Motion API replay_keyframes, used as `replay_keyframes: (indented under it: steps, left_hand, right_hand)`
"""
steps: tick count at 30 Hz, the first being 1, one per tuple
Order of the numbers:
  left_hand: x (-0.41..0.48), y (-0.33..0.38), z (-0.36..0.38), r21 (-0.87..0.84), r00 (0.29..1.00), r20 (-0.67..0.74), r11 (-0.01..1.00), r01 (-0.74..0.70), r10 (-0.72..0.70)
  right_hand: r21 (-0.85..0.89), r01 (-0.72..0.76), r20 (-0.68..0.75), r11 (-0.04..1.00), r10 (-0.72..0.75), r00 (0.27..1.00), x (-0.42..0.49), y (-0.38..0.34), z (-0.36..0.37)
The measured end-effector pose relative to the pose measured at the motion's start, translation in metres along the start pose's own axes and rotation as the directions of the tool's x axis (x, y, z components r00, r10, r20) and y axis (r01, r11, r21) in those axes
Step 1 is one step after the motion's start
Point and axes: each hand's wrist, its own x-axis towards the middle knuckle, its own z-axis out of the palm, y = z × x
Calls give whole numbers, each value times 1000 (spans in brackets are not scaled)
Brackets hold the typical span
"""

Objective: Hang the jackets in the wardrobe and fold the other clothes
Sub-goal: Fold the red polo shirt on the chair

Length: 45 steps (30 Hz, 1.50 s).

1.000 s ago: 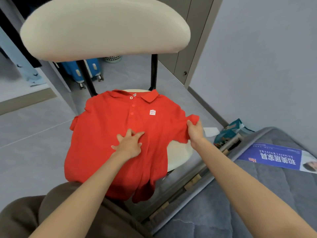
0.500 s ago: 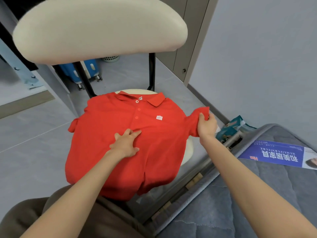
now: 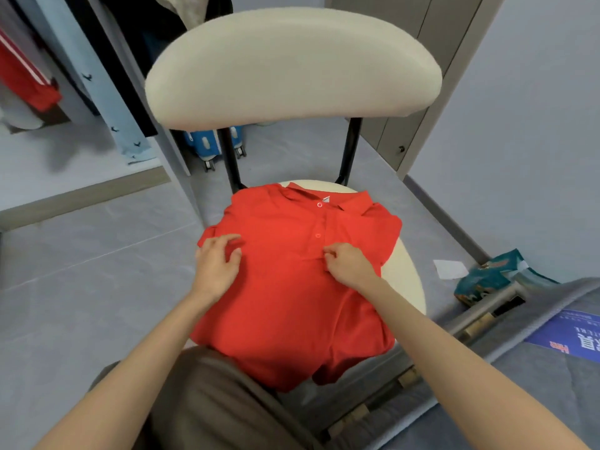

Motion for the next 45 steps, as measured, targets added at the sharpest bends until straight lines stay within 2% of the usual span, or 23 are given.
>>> replay_keyframes:
  steps: [2, 4, 6, 8, 9, 10, 11, 14, 18, 21, 25, 28, 30, 32, 34, 36, 38, 39, 42, 45]
  left_hand:
    - [11, -14, -7, -101, 979, -69, 978, 183, -191]
    - [22, -27, -12, -261, 912, -99, 895, 363, -398]
    - [31, -36, -14, -431, 806, 23, 721, 542, -592]
    - [40, -41, -13, -525, 658, 278, 463, 715, -700]
    - [43, -41, -13, -527, 583, 403, 342, 778, -706]
    - [47, -42, -14, -516, 533, 491, 263, 816, -689]
    - [50, -45, -13, -503, 511, 540, 230, 833, -669]
    - [63, -55, -4, -507, 509, 591, 203, 838, -626]
    - [83, -67, 2, -587, 466, 613, 26, 809, -638]
    - [93, -72, 3, -643, 517, 560, 53, 764, -647]
    - [103, -75, -10, -833, 704, 417, 69, 549, -574]
    - [103, -70, -26, -871, 829, 232, 271, 410, -509]
    - [99, -58, -35, -821, 922, 103, 491, 291, -373]
    - [88, -38, -38, -735, 987, 38, 665, 133, -155]
    - [74, -20, -28, -634, 990, 114, 773, 9, 82]
    - [57, -12, -10, -435, 910, 333, 896, -85, 248]
    - [40, -11, 10, -193, 815, 532, 970, -148, 230]
    - [33, -11, 17, -126, 800, 562, 977, -171, 212]
    - [24, -3, 24, -87, 869, 460, 983, -160, 182]
    - [30, 0, 24, 38, 876, 468, 988, -151, 116]
  right_hand:
    - [4, 42, -43, 999, -41, 998, 7, -19, 1]
    - [16, 133, -14, 991, -133, 991, 18, -41, 2]
    - [20, 207, 24, 978, -208, 978, 31, -63, 6]
    - [9, 275, 41, 961, -275, 961, 44, -83, 12]
    - [-9, 309, 57, 951, -308, 950, 51, -92, 16]
    - [-31, 333, 77, 942, -330, 941, 58, -99, 20]
    - [-52, 342, 99, 938, -336, 937, 65, -105, 25]
    - [-110, 312, 167, 944, -292, 942, 83, -111, 38]
    - [-251, 364, 180, 897, -327, 928, 94, -107, 50]
    - [-208, 372, 178, 905, -339, 924, 98, -103, 44]
    - [-102, 328, 166, 939, -309, 936, 100, -99, 40]
    - [-8, 268, 131, 963, -264, 956, 96, -93, 40]
    - [308, 101, 117, 946, -143, 983, 92, -88, 35]
    - [602, -52, 72, 797, 11, 997, 88, -81, 24]
    - [660, -38, -87, 751, 126, 988, 85, -67, 10]
    - [673, -31, -206, 739, 227, 952, 77, -51, -2]
    - [623, -66, -247, 779, 276, 929, 67, -36, -10]
    - [578, -82, -246, 812, 270, 931, 61, -30, -13]
    - [379, -44, -247, 924, 147, 958, 44, -17, -16]
    - [107, 30, -315, 994, 5, 949, 33, -5, -18]
